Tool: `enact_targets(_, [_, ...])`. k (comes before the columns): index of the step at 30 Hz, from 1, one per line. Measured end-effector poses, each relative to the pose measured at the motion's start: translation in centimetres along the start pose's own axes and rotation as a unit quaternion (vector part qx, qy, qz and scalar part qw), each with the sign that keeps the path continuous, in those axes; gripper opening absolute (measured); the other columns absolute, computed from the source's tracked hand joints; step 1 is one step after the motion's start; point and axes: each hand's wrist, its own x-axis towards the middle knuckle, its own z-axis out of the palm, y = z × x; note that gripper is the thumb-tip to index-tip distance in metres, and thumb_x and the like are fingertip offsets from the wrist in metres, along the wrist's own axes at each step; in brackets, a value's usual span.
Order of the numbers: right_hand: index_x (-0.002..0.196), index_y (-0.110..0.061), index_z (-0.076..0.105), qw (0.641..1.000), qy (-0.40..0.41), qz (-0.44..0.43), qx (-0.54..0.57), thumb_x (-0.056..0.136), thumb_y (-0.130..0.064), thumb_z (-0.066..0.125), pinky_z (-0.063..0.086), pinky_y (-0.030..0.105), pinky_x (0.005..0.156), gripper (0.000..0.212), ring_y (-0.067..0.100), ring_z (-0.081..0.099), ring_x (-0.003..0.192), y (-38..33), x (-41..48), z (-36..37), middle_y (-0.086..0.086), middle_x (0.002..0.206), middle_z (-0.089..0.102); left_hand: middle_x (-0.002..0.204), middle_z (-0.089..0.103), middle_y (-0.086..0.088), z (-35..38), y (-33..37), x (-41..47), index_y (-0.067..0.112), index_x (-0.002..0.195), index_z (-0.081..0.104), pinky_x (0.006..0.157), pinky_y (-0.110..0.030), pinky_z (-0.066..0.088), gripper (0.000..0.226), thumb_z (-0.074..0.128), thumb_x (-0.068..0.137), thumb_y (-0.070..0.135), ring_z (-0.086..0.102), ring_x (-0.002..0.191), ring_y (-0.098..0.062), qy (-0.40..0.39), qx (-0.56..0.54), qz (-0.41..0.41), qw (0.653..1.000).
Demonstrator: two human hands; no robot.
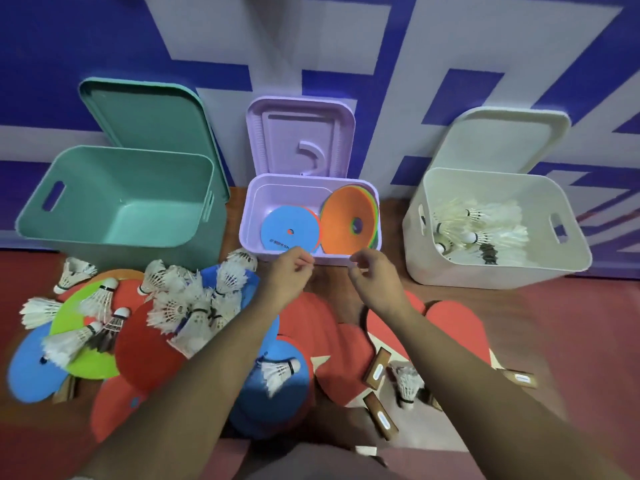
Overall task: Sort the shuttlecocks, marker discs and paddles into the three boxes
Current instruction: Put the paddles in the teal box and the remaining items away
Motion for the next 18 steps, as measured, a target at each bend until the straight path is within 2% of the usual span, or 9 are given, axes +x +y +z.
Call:
enact_targets(4, [0.097,-0.01,0.066,1.0,-0.013,0.025,-0.001,0.081,-0.01,0.061,0.042,0.026,0.075,0.017,0.022,0.06,0.091,4.7,-4.2,-2.2,0.006,0.095,0.064,0.075,0.063,0.011,4.9,-0.6,-5.1,0.025,0.084,0.064,0.076,-0.028,0.049,0.018,0.06,0.085,0.007,0.062,0.074,-0.011,-0.026,0.019,-0.009,0.999])
enact_targets(7, [0.106,-0.007,0.065,0.996,-0.058,0.059,-0.042,0.083,-0.01,0.061,0.036,0.023,0.079,0.024,0.022,0.056,0.099,9.3,-8.0,-2.9,0.008,0.1,0.061,0.081,0.07,0.001,8.6,-1.5,-8.5,0.017,0.085,0.066,0.074,-0.027,0.048,0.013,0.058,0.084,0.006,0.066,0.079,-0.016,-0.05,0.077,-0.03,0.995])
enact_targets(9, [0.113,-0.008,0.063,0.991,-0.078,0.098,-0.053,0.085,-0.013,0.059,0.037,0.024,0.083,0.029,0.023,0.057,0.101,12.3,-10.2,-3.3,0.01,0.107,0.06,0.084,0.071,-0.003,11.0,-2.1,-10.3,0.013,0.086,0.066,0.077,-0.032,0.051,0.01,0.059,0.083,0.007,0.067,0.084,-0.021,-0.067,0.105,-0.048,0.991])
enact_targets(11, [0.111,-0.01,0.063,0.986,-0.098,0.124,-0.059,0.087,-0.017,0.059,0.037,0.023,0.08,0.025,0.024,0.058,0.099,14.7,-12.0,-3.7,0.009,0.107,0.059,0.091,0.071,-0.007,13.2,-2.2,-11.4,0.009,0.091,0.065,0.08,-0.035,0.05,0.009,0.061,0.082,0.01,0.066,0.091,-0.025,-0.086,0.125,-0.079,0.985])
enact_targets(13, [0.102,-0.012,0.064,0.984,-0.11,0.125,-0.07,0.087,-0.02,0.059,0.036,0.023,0.076,0.018,0.025,0.058,0.098,16.6,-13.1,-4.0,0.008,0.1,0.06,0.099,0.068,-0.011,15.3,-1.8,-12.2,0.007,0.097,0.061,0.081,-0.035,0.049,0.025,0.063,0.08,0.025,0.063,0.097,-0.029,-0.106,0.152,-0.104,0.977])
enact_targets(15, [0.104,-0.012,0.065,0.985,-0.113,0.116,-0.063,0.087,-0.017,0.06,0.038,0.024,0.08,0.018,0.025,0.057,0.1,17.6,-13.9,-4.4,0.007,0.101,0.058,0.105,0.064,-0.014,17.1,-1.5,-12.6,0.006,0.102,0.058,0.074,-0.032,0.043,0.039,0.065,0.081,0.038,0.06,0.101,-0.032,-0.118,0.209,-0.111,0.964])
enact_targets(17, [0.108,-0.011,0.065,0.987,-0.109,0.106,-0.045,0.088,-0.015,0.06,0.038,0.022,0.084,0.021,0.024,0.057,0.098,18.2,-14.4,-4.8,0.007,0.103,0.055,0.108,0.064,-0.015,18.5,-1.3,-12.8,0.004,0.106,0.057,0.068,-0.031,0.031,0.04,0.065,0.086,0.038,0.059,0.103,-0.033,-0.104,0.265,-0.103,0.953])
enact_targets(18, [0.108,-0.01,0.065,0.988,-0.108,0.107,-0.04,0.087,-0.014,0.06,0.037,0.021,0.083,0.022,0.024,0.057,0.098,18.5,-14.5,-4.8,0.008,0.103,0.055,0.109,0.064,-0.015,19.2,-1.4,-12.7,0.004,0.107,0.058,0.069,-0.032,0.031,0.04,0.066,0.087,0.038,0.058,0.103,-0.032,-0.096,0.285,-0.101,0.948])
